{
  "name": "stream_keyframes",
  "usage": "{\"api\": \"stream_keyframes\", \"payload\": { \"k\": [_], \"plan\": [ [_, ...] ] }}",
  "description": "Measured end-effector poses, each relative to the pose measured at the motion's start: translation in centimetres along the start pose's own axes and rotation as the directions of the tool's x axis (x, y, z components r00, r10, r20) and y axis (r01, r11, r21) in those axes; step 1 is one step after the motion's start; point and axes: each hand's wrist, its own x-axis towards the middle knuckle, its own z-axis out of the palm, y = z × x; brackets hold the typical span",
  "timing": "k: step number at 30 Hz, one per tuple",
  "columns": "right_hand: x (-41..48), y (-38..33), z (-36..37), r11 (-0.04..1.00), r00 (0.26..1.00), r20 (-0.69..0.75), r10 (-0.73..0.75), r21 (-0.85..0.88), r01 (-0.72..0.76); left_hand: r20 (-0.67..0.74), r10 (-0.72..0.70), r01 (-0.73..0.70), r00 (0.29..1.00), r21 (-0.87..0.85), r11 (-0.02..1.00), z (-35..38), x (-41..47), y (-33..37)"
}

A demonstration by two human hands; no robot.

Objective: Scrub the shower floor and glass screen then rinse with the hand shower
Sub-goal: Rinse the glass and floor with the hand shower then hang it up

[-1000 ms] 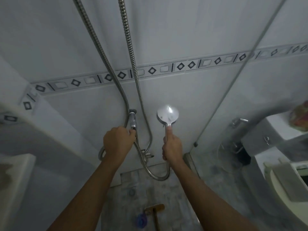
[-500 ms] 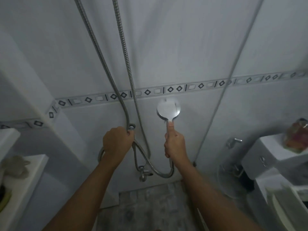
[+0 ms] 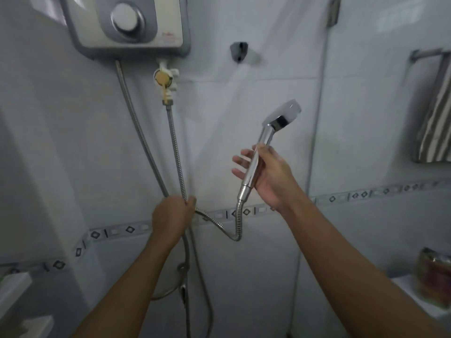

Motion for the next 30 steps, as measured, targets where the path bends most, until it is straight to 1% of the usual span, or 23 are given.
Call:
{"api": "stream_keyframes", "payload": {
  "k": [3,6,9,12,16,22,27,30],
  "plan": [
    [2.4,-4.6,2.4,0.991,0.993,0.043,-0.113,-0.071,0.116,0.002,0.046,-0.045,0.999,-0.089,0.995,-1.1,1.6,2.7],
    [4.5,-8.6,5.1,0.953,0.977,0.042,-0.210,-0.215,0.214,0.013,0.100,-0.096,0.995,-0.161,0.982,-2.1,3.0,5.6],
    [6.7,-11.6,7.5,0.884,0.954,0.020,-0.298,-0.372,0.284,0.005,0.127,-0.124,0.992,-0.205,0.971,-3.2,4.1,8.5],
    [9.0,-14.2,9.7,0.792,0.906,0.035,-0.421,-0.473,0.386,-0.025,0.161,-0.163,0.987,-0.213,0.963,-4.6,5.3,11.6],
    [11.6,-16.7,12.5,0.725,0.870,0.074,-0.487,-0.521,0.450,-0.078,0.219,-0.231,0.973,-0.224,0.947,-6.0,7.1,14.4],
    [16.1,-18.9,15.4,0.595,0.818,0.129,-0.560,-0.625,0.506,-0.116,0.219,-0.242,0.969,-0.249,0.938,-7.4,10.1,17.2],
    [19.2,-19.5,15.9,0.550,0.783,0.163,-0.600,-0.627,0.552,-0.128,0.220,-0.244,0.967,-0.223,0.944,-7.8,12.2,18.4],
    [20.7,-19.8,16.3,0.521,0.750,0.169,-0.639,-0.623,0.584,-0.128,0.209,-0.234,0.970,-0.229,0.945,-8.0,13.1,18.8]
  ]
}}
